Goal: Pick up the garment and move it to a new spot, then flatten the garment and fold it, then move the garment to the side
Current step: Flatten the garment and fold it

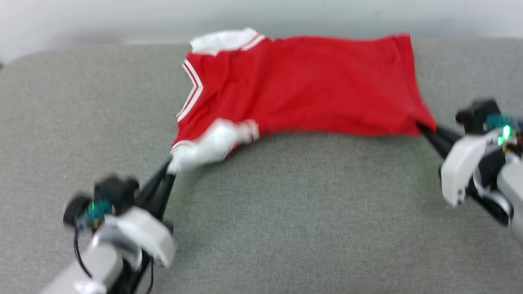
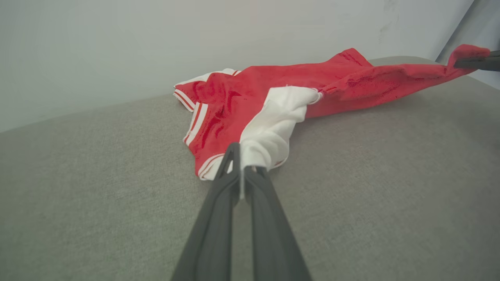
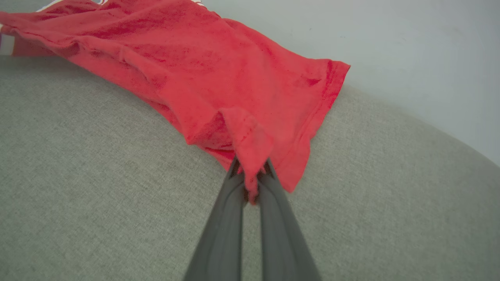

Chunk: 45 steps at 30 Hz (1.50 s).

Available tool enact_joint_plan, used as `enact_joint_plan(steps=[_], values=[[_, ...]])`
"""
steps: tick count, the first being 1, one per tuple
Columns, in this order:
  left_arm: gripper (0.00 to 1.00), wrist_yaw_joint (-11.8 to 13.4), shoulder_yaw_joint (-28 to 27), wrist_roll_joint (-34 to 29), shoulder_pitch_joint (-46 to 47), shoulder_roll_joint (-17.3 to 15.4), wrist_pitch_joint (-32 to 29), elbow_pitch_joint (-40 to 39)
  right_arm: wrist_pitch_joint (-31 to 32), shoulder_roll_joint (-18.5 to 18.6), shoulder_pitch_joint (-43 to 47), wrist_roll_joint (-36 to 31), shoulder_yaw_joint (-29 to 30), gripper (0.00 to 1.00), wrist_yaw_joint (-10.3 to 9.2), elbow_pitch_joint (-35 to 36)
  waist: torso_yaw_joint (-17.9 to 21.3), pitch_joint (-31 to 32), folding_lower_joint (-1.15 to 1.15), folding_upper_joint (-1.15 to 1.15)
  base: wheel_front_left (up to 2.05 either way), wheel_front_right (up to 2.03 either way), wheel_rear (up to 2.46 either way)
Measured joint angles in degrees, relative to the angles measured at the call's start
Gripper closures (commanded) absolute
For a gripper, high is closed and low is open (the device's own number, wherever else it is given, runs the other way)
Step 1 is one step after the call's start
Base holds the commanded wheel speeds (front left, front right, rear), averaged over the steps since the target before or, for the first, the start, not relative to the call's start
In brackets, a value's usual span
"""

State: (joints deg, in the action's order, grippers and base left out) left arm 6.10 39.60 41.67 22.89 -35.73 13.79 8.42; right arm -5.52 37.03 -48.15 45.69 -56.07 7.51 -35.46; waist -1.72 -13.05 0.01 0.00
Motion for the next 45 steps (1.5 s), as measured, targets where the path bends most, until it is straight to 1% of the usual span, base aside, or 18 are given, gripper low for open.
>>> enact_joint_plan(steps=[5,11,13,14,19,24,28,29,34,38,42,45], values=[[1.00,3.79,1.68,2.13,-11.50,-1.77,-1.10,-5.89,0.24,2.42,8.94,1.99,0.13,1.00,0.00,2.52,-0.31,4.50,0.00,0.00,0.00,0.00,0.00],[1.00,7.56,2.65,5.63,-22.28,-3.00,-1.45,-9.67,0.58,4.44,19.53,3.36,1.14,1.00,0.00,5.88,-0.77,9.38,0.01,0.00,0.00,0.00,0.00],[1.00,7.95,2.72,6.09,-23.98,-3.08,-1.42,-10.26,0.81,4.77,21.23,3.48,1.51,1.00,0.00,6.41,-0.79,10.15,0.01,0.00,0.00,0.00,0.00],[1.00,8.57,2.94,7.39,-27.17,-3.03,-1.12,-11.16,1.22,5.57,24.69,3.83,2.09,1.00,0.00,7.65,-0.84,11.55,0.01,0.00,0.00,0.00,0.00],[1.00,9.57,3.97,9.58,-33.11,-3.08,-0.94,-12.26,2.07,7.27,32.72,4.31,4.34,1.00,0.00,10.50,-0.85,14.08,0.01,0.00,0.00,0.00,0.00],[1.00,9.54,5.68,10.42,-35.88,-3.28,-1.83,-12.56,3.92,8.06,39.08,4.35,7.55,1.00,0.00,13.50,-0.96,14.45,0.01,0.00,0.00,0.00,0.00],[1.00,9.48,4.99,9.96,-35.36,-3.33,-1.49,-12.14,5.56,7.95,41.17,3.34,10.98,1.00,0.00,15.28,-0.92,14.26,0.00,0.00,0.00,0.00,0.00],[1.00,9.15,4.92,9.75,-34.72,-3.53,-1.53,-12.03,5.91,7.72,41.40,3.11,11.90,1.00,0.00,15.61,-0.96,14.19,0.00,0.00,0.00,0.00,0.00],[1.00,7.49,4.41,6.59,-27.98,-5.27,-2.85,-11.95,7.80,7.02,41.45,1.53,16.84,1.00,0.00,18.01,-1.25,13.51,-0.01,0.00,0.00,0.00,0.00],[1.00,5.38,4.05,4.60,-21.09,-5.90,-4.98,-11.35,9.60,6.50,40.55,0.07,20.43,1.00,0.00,20.18,-1.14,11.80,-0.01,0.00,0.00,0.00,0.00],[1.00,3.94,2.91,2.87,-13.90,-5.92,-6.62,-9.90,11.17,5.86,38.16,-1.44,23.36,1.00,0.00,22.29,-0.74,9.19,-0.02,0.00,0.00,0.00,0.00],[1.00,2.21,2.38,2.36,-9.18,-5.63,-7.31,-7.58,12.33,5.30,36.23,-2.18,24.90,1.00,0.00,23.31,-0.28,7.01,-0.02,0.00,0.00,0.00,0.00]])
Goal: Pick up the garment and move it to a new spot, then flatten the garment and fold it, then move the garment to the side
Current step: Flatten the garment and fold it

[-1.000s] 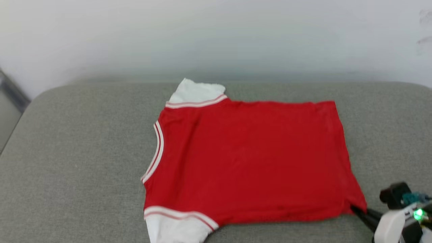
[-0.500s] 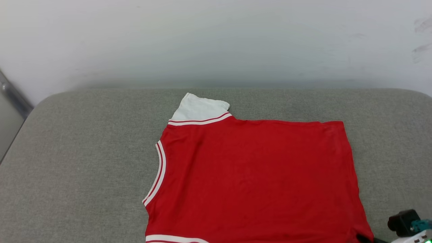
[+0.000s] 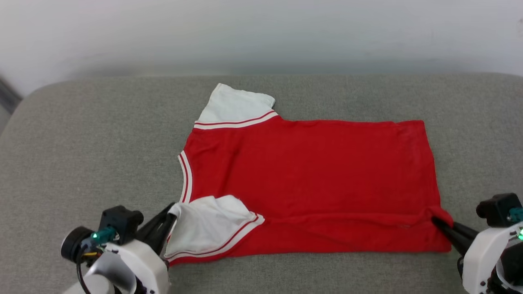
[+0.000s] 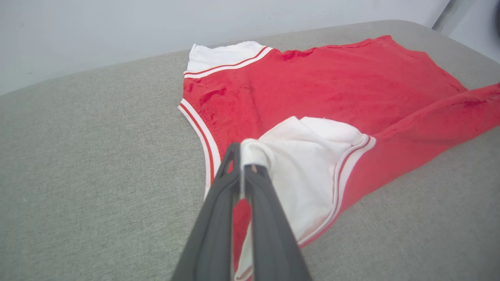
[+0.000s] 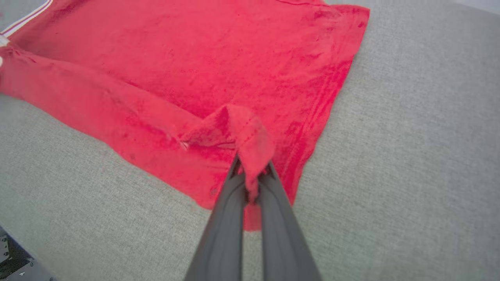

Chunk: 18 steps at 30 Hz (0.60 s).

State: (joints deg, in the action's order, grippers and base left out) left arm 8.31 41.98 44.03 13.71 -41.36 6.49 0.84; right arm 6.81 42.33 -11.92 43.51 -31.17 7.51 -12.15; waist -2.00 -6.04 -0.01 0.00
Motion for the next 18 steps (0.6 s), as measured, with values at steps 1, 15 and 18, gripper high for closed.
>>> enact_joint_plan(steps=[1,15,18], values=[[1.00,-0.74,0.00,-0.22,1.33,0.18,-0.32,0.96,0.36,-0.27,-0.60,-0.35,0.42,1.00,0.00,0.24,0.16,-0.73,0.00,0.00,0.00,0.00,0.00],[1.00,-7.40,0.26,-1.97,14.11,4.67,0.75,17.66,3.69,-3.34,-10.07,-2.72,0.59,1.00,0.00,-3.19,2.11,-11.28,-0.01,0.00,0.00,0.00,0.00],[1.00,-8.93,1.02,-1.87,15.09,6.50,1.02,21.78,3.70,-3.74,-11.30,-2.77,-0.57,1.00,0.00,-4.97,2.28,-12.75,-0.01,0.00,0.00,0.00,0.00]])
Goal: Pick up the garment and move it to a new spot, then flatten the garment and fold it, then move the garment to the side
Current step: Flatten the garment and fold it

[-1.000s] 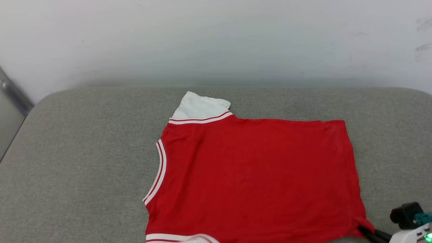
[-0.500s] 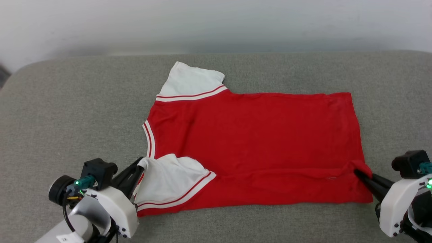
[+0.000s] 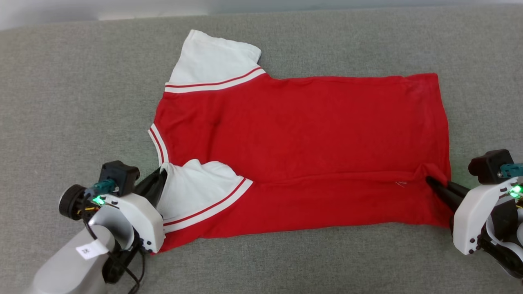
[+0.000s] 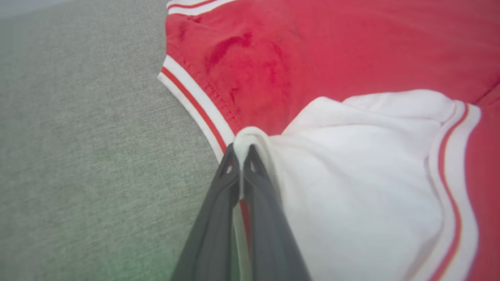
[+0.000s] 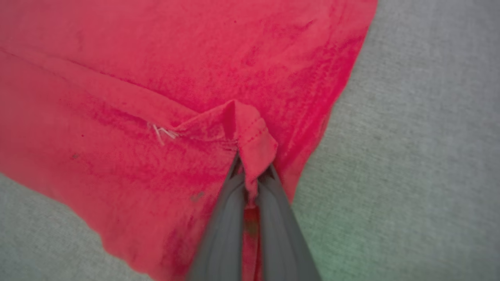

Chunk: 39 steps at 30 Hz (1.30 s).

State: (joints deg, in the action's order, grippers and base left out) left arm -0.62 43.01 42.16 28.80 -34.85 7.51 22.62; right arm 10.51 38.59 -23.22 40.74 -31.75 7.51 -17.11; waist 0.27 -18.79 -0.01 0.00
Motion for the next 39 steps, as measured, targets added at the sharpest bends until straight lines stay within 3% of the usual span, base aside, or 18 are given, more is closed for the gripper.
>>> enact_joint_plan(steps=[4,5,6,7,12,18,25,32,39], values=[[1.00,-1.45,0.71,0.51,0.85,1.86,0.58,4.30,-0.99,-0.66,-0.97,0.36,-1.24,1.00,0.00,-1.69,0.15,0.17,0.00,0.00,0.00,0.00,0.00],[0.63,-1.88,0.66,1.11,0.87,2.37,0.68,5.20,-1.25,-0.79,-1.01,0.65,-1.51,1.00,0.00,-1.99,0.15,0.52,0.00,0.00,0.00,0.00,0.00],[0.00,-1.94,0.74,1.31,0.93,2.81,0.76,6.01,-1.44,-0.89,-1.01,0.83,-1.70,0.67,0.00,-2.35,0.14,0.93,0.00,0.00,0.00,0.00,0.00],[0.00,-2.13,0.80,1.31,1.13,3.07,0.82,6.84,-1.86,-0.90,-1.00,1.08,-1.66,0.00,0.00,-2.83,0.10,1.41,0.00,0.00,0.00,0.00,0.00],[0.00,-2.79,1.23,0.30,2.70,1.94,0.81,7.75,-3.47,-0.55,-0.01,1.53,-1.56,0.00,0.00,-2.56,-0.54,4.53,0.01,0.00,0.00,0.00,0.00],[0.00,-3.77,1.36,-0.18,6.50,-2.49,-4.34,4.03,-4.41,0.94,2.58,1.43,0.18,0.00,0.00,-1.04,-1.92,8.47,0.01,0.00,0.00,0.00,0.00],[0.00,-4.47,2.83,3.98,10.81,-6.57,-22.63,-3.50,-3.54,0.80,4.78,0.09,2.72,0.00,-0.01,0.64,-3.41,11.20,0.02,0.00,0.00,0.00,0.00],[0.00,-4.90,6.22,11.22,12.61,-8.03,-43.67,-9.35,-1.88,-0.58,5.51,-1.12,4.11,0.00,0.00,2.59,-3.13,11.55,0.02,0.00,0.00,0.00,0.00],[0.00,-3.88,8.65,15.06,11.41,-8.10,-52.27,-9.88,-0.07,-1.52,5.33,-2.04,4.64,0.00,0.00,4.28,-1.74,10.46,0.02,0.00,0.00,0.00,0.00]])
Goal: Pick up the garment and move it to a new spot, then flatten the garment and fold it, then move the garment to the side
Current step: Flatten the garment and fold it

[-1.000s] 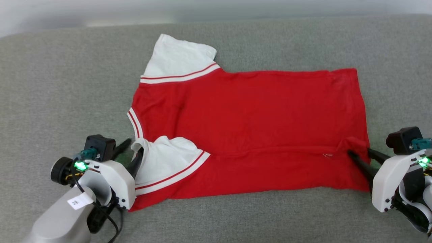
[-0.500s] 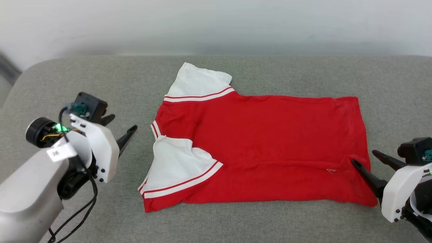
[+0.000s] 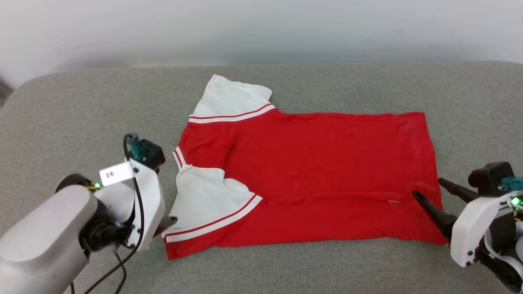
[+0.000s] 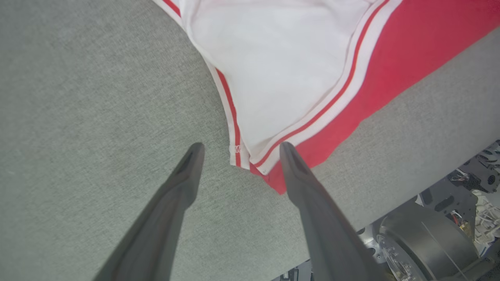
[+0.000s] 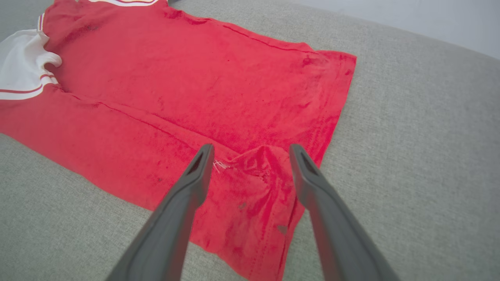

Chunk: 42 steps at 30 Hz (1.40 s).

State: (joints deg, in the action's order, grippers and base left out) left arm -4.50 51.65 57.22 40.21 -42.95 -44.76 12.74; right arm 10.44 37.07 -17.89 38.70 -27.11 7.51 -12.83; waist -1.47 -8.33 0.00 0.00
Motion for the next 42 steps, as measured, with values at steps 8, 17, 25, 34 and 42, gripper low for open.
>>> enact_joint_plan(steps=[8,17,25,34,42], values=[[0.00,0.52,2.32,0.53,-3.64,1.97,-0.55,5.03,1.31,-0.97,-1.83,-0.57,-0.33,0.00,0.00,0.68,2.12,-1.88,0.00,0.00,0.00,0.00,0.00],[1.00,-1.08,2.96,1.04,-3.92,2.77,1.40,8.36,7.51,3.25,-6.92,-0.85,-3.80,0.00,0.01,3.54,3.20,-1.74,0.00,0.00,0.00,0.00,0.00],[1.00,-1.66,2.68,0.38,-3.87,1.94,4.20,5.44,27.91,10.47,-13.29,5.01,-9.50,0.00,0.00,6.44,2.38,-0.86,0.00,0.00,0.00,0.00,0.00],[1.00,-1.69,2.76,-1.37,-2.26,2.05,4.91,2.04,36.48,7.76,-14.34,9.12,-12.14,0.00,0.00,-0.55,0.52,-3.36,0.00,0.00,0.00,0.00,0.00],[1.00,-1.54,2.94,-2.11,-1.41,2.56,5.69,0.73,31.76,4.74,-13.10,8.76,-15.06,0.00,-0.02,-7.80,-1.04,-5.69,0.00,0.00,0.00,0.00,0.00]])
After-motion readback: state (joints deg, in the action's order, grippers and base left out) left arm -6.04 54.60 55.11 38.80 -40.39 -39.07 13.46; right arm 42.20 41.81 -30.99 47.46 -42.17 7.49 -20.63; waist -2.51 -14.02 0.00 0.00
